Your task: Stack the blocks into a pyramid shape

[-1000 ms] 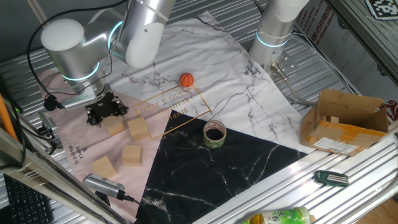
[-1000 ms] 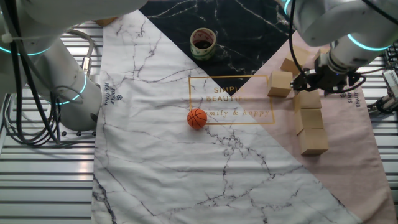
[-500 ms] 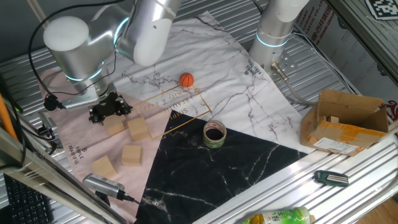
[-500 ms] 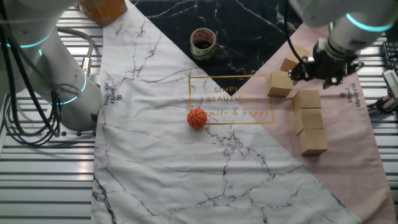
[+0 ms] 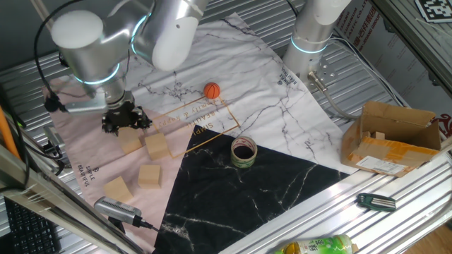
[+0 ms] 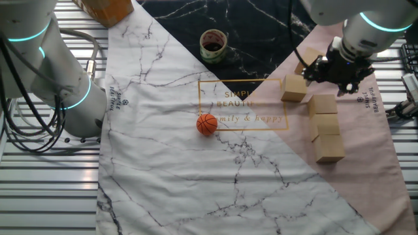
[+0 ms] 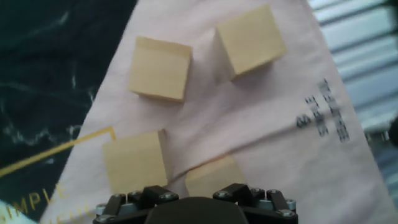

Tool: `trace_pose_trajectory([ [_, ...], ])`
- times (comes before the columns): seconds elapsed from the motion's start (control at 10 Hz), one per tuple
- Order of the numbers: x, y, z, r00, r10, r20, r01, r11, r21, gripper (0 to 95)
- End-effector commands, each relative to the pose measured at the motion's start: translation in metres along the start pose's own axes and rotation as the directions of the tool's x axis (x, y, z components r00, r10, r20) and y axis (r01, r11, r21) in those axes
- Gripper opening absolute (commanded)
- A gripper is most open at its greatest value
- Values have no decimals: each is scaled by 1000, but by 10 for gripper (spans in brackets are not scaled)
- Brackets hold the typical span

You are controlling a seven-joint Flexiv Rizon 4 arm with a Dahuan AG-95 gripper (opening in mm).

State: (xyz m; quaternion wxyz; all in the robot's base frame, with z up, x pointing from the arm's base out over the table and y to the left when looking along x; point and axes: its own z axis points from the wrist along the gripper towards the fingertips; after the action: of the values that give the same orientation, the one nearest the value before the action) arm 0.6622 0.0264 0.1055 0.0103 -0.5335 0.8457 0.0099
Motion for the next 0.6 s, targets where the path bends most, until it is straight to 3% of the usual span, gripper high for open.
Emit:
trace_pose_trajectory([
  [0.1,9,4,-13,711,704,-4,-704,711,3,570],
  [0.2,11,5,-15,606,795,-1,-795,606,4,570],
  [0.3,14,6,-14,550,835,8,-835,550,5,570],
  [0.4,25,11,-9,485,873,59,-874,485,10,570],
  [0.5,29,12,-7,472,879,68,-881,472,12,570],
  [0.6,44,20,0,420,904,76,-908,420,16,570],
])
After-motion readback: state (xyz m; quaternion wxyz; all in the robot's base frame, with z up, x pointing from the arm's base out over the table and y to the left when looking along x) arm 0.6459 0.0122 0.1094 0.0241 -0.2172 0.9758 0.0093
